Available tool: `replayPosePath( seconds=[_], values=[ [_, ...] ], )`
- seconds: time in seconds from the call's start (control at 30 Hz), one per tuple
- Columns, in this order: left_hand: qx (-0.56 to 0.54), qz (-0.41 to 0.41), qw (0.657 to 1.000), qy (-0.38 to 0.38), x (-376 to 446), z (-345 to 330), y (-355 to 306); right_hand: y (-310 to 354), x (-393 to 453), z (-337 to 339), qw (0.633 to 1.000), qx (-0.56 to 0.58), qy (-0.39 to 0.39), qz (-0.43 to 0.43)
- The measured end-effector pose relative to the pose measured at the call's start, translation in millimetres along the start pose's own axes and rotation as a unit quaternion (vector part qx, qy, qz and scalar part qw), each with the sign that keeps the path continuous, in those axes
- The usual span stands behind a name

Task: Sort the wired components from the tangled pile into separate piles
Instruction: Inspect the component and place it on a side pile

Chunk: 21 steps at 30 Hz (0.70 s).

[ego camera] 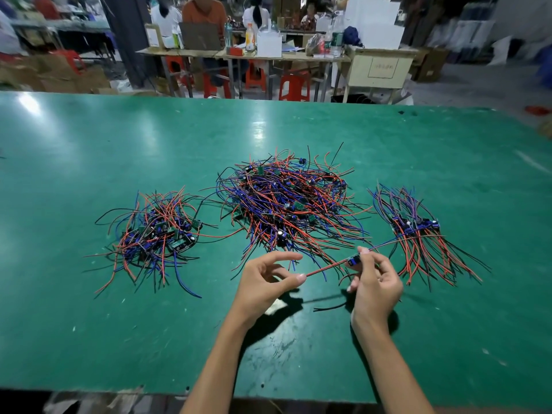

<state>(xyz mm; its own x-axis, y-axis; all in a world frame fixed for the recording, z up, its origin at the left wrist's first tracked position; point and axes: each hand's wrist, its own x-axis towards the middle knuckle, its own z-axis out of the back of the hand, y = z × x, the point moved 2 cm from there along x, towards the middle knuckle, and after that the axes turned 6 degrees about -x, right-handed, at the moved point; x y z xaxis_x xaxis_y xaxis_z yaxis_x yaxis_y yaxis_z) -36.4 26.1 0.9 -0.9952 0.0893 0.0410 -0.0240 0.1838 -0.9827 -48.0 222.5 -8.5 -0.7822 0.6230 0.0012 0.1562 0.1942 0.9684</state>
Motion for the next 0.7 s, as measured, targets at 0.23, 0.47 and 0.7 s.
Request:
replayPosePath(
  seconds=[0.23, 0.47, 0.7],
  values=[
    [-0.055, 0.046, 0.995, 0.064, 7, 9, -6, 2, 1, 1, 0.996, 0.011, 0.089, 0.013],
    [-0.001, 0.071, 0.993, 0.094, 8, -14, -8, 4, -4, -3, 0.975, -0.060, 0.205, 0.057],
    [-0.078, 0.092, 0.990, 0.077, 8, -49, 2, 4, -8, -5, 0.963, -0.105, 0.235, 0.078]
  ],
)
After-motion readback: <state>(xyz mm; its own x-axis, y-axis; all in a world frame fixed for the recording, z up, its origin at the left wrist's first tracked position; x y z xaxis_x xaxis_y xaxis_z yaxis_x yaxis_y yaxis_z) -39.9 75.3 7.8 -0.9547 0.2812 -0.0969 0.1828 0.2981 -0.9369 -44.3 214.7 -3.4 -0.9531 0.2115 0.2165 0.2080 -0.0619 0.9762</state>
